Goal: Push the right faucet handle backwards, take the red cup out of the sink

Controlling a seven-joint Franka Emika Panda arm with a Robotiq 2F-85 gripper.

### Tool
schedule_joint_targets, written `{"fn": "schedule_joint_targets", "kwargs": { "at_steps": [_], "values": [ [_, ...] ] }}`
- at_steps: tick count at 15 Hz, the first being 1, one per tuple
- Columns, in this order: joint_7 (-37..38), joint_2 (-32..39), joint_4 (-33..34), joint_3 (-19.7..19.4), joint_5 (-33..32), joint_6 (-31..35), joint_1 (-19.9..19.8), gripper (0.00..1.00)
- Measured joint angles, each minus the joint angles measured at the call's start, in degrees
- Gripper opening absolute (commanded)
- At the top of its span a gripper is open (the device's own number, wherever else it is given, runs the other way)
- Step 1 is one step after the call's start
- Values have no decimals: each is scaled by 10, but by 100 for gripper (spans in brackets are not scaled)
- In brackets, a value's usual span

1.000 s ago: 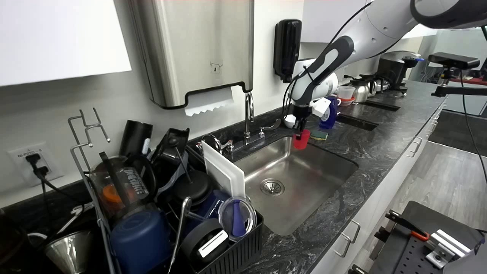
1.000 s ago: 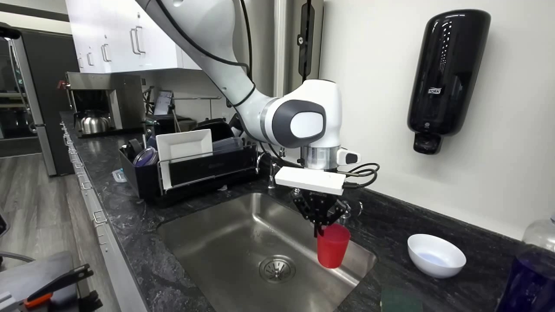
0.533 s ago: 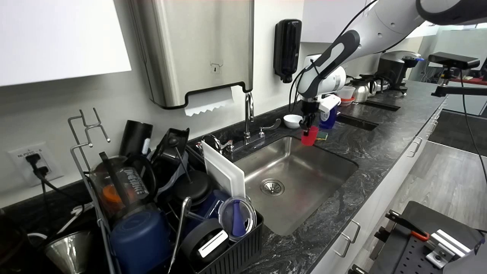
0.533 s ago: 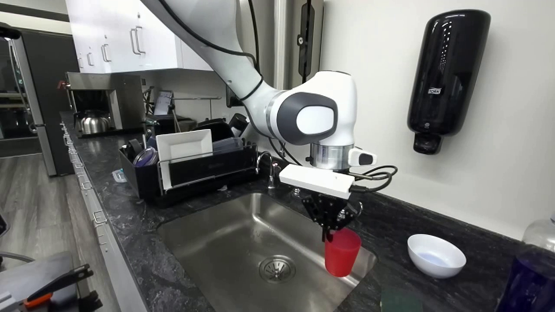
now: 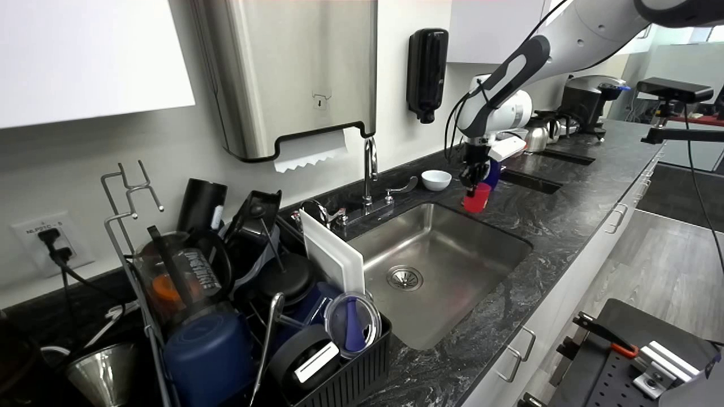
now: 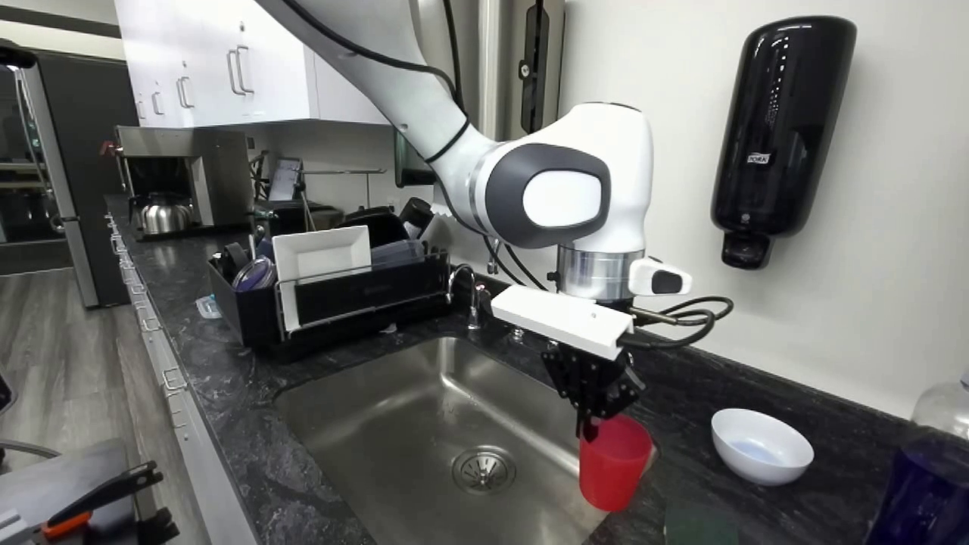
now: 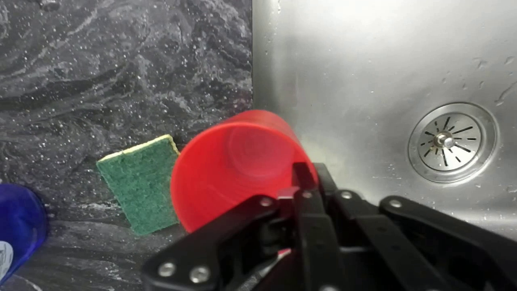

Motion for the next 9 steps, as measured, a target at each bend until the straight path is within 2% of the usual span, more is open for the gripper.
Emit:
{"fn": "schedule_joint_targets", "kwargs": {
  "at_steps": [9],
  "values": [
    [25,-23,-48,-24,29,-1,-13,1]
  ]
}}
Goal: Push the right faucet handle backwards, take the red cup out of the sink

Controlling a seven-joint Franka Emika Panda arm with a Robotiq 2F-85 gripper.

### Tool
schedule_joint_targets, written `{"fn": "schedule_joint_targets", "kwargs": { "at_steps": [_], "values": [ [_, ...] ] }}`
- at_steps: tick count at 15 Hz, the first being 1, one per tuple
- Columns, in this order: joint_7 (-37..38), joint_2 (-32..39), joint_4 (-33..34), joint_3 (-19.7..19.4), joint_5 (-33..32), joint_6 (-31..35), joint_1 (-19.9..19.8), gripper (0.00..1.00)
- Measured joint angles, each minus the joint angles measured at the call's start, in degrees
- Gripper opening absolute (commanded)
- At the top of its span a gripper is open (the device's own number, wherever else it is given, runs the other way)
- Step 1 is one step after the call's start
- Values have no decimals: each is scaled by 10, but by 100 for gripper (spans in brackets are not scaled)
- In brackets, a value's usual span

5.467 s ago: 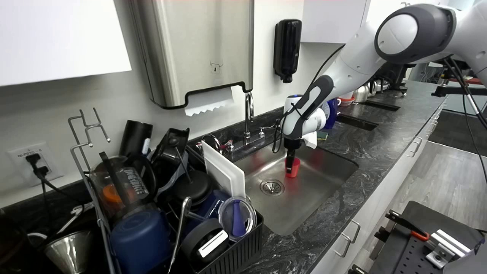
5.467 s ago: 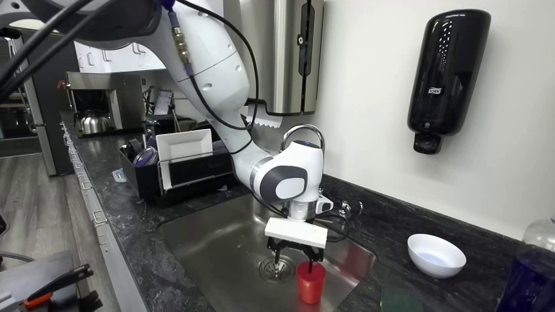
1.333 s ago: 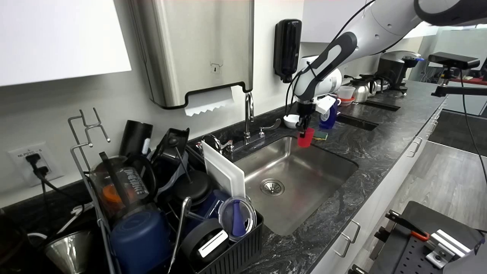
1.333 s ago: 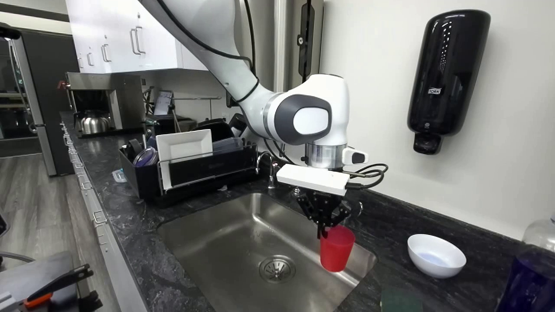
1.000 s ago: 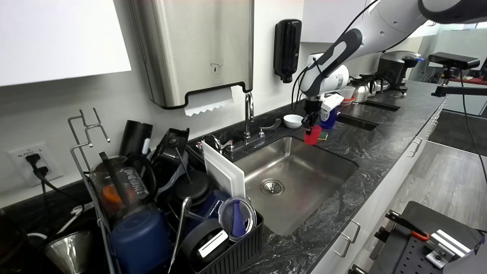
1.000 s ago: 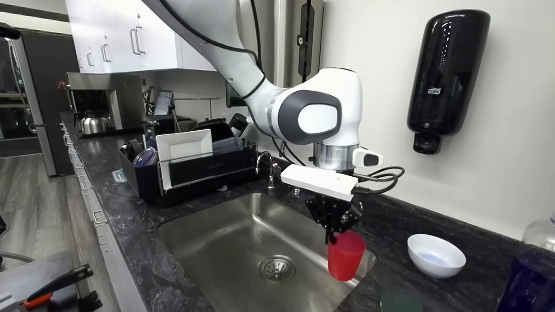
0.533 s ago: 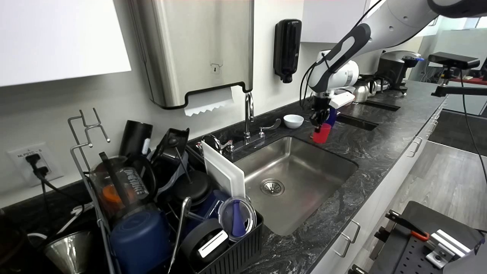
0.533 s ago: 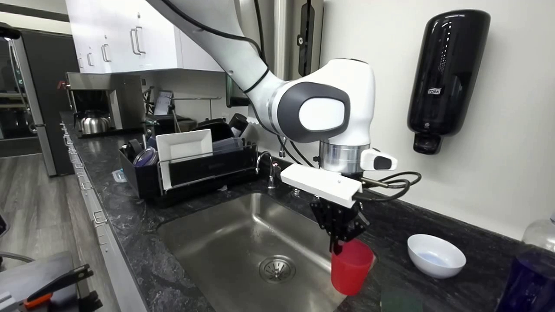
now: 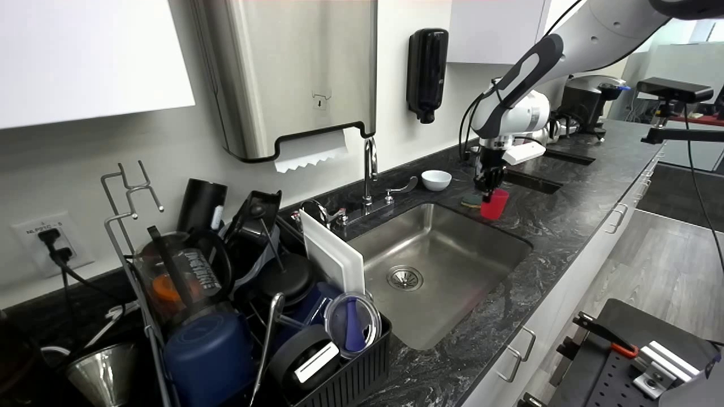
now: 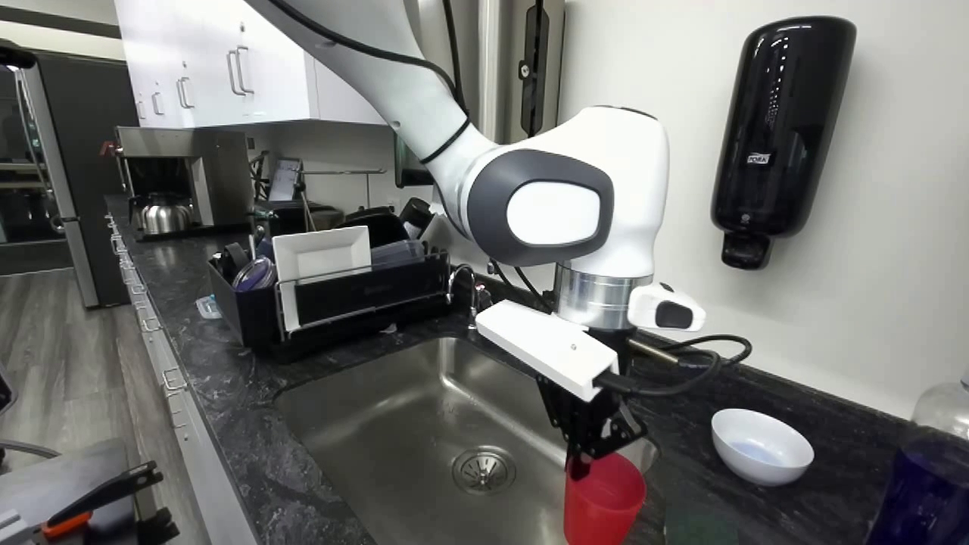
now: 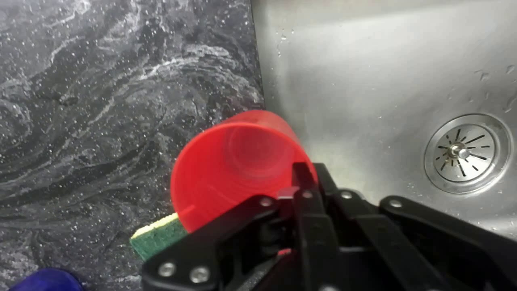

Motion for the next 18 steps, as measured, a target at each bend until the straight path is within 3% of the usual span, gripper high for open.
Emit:
{"fn": "schedule_joint_targets", "kwargs": {
  "at_steps": [7,18],
  "values": [
    [5,-14,-22,-24,8,3,-22,1],
    [5,-13,-2,-31,34,6,-59,1]
  ]
}}
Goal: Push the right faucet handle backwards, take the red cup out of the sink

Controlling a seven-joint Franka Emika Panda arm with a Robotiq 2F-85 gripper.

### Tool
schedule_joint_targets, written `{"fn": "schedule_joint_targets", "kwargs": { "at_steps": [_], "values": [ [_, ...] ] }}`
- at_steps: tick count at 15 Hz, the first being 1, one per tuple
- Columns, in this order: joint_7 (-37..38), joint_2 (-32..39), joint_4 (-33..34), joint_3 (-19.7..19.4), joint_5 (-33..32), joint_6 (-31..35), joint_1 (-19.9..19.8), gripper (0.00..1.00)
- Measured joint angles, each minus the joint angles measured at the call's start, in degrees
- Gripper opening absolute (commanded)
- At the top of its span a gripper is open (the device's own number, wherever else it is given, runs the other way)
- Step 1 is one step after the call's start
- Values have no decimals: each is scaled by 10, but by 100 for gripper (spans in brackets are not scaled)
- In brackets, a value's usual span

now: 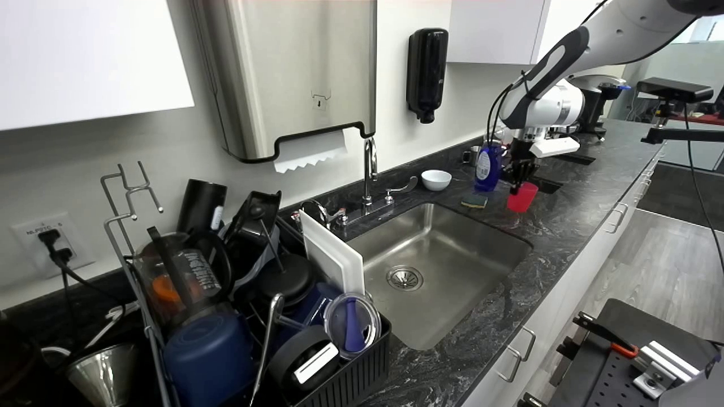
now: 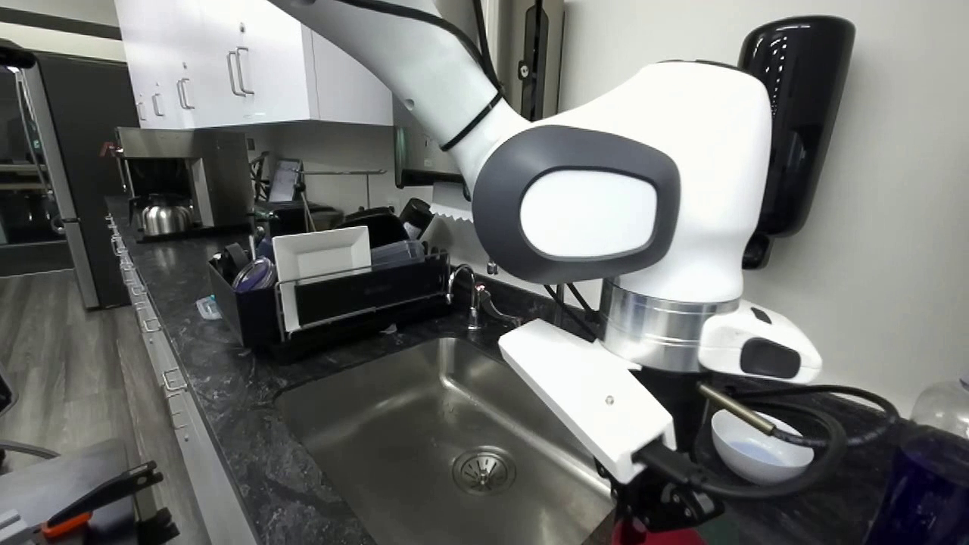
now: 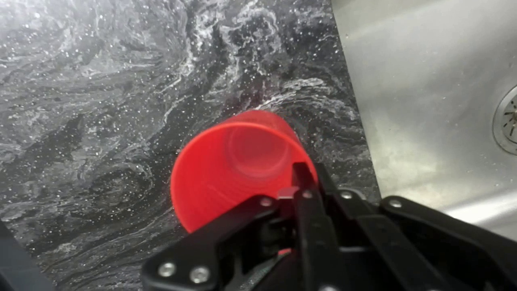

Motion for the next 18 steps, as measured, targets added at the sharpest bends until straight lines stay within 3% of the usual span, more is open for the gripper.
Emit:
{"fn": "schedule_joint_targets", "kwargs": {
  "at_steps": [6,17,18],
  "values": [
    [-1,29,30,-2,17,0,-22,1],
    [-1,78,73,3,24,0,-24,1],
    [-1,79,74,3,24,0,-24,29]
  ]
}}
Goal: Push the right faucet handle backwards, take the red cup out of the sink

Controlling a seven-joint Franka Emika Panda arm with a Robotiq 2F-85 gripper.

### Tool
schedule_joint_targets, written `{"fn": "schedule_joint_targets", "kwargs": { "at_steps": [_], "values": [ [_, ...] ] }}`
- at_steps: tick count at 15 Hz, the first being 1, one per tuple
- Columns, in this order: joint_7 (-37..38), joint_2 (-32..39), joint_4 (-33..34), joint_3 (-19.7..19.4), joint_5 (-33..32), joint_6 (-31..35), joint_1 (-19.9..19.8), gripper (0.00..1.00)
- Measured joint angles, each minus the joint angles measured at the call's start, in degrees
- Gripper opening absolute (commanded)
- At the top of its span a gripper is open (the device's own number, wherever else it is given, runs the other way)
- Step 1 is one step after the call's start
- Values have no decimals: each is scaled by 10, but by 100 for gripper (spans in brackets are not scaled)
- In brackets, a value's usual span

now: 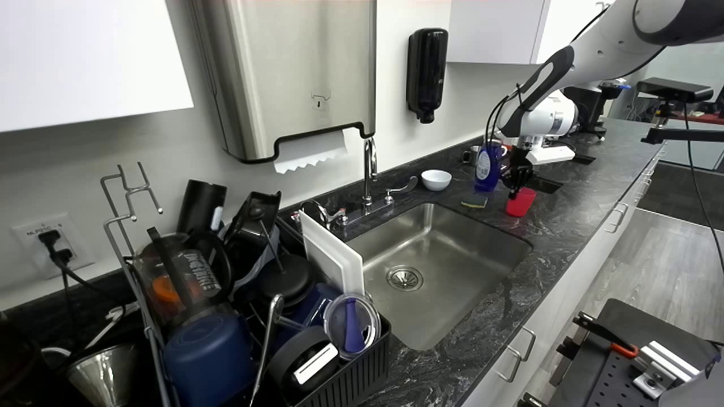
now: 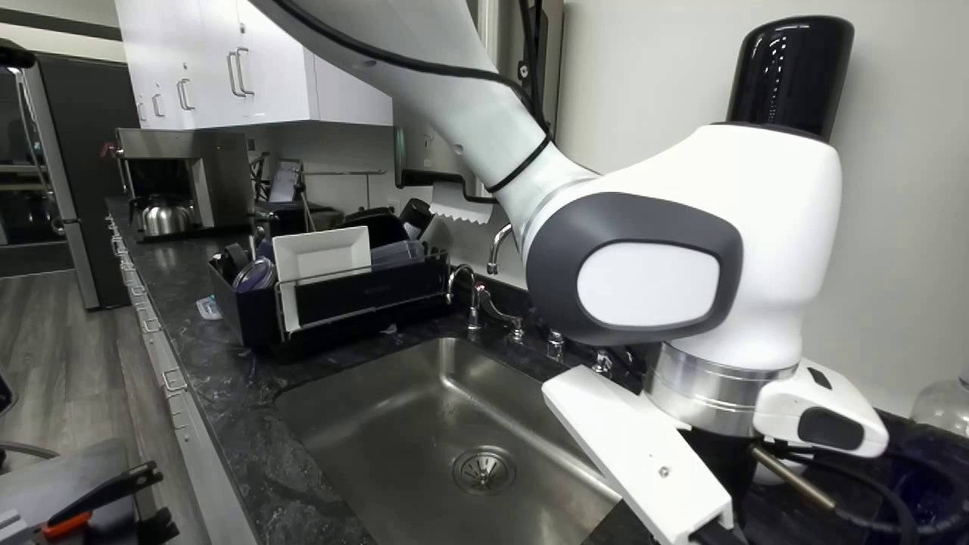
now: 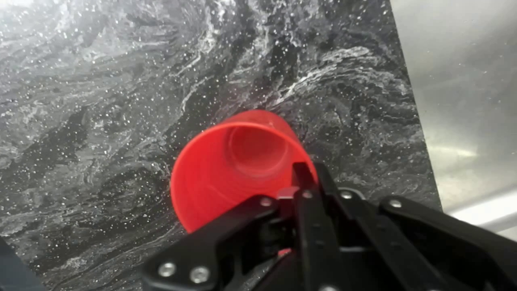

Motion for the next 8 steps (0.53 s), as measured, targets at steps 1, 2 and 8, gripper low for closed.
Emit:
{"fn": "schedule_joint_targets", "kwargs": {
  "at_steps": [1,2,8],
  "values": [
    [0,1,1,0,0,0,0,30],
    [0,2,3,0,0,0,0,35],
    [0,9,10,2,-1,-5,1,78]
  ]
}}
